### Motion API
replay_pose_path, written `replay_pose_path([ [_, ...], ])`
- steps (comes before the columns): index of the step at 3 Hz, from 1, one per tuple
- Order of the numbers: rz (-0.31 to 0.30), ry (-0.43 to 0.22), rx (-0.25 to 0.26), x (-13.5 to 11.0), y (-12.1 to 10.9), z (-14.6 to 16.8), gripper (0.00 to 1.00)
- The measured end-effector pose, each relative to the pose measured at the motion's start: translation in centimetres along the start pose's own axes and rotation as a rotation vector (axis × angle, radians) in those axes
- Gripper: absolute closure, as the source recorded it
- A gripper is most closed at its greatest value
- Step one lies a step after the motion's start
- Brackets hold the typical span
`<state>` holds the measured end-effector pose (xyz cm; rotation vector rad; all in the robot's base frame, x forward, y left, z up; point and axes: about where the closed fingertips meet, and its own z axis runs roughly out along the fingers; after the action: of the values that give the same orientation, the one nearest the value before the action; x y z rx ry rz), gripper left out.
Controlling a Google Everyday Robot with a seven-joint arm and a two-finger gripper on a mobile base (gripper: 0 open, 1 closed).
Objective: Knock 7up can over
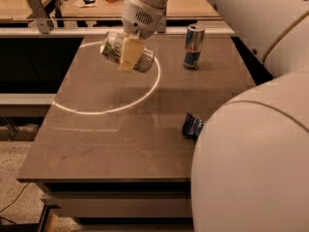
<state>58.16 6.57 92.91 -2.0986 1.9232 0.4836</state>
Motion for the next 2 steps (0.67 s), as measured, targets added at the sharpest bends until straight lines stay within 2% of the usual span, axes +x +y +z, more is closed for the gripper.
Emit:
replay_pose_path([
  [1, -0.043, 0.154, -0.059, 2.4, 0.9, 1.6, 1.00],
  [2, -0.080, 0.310, -0.066, 4.8, 1.6, 2.4, 1.00],
])
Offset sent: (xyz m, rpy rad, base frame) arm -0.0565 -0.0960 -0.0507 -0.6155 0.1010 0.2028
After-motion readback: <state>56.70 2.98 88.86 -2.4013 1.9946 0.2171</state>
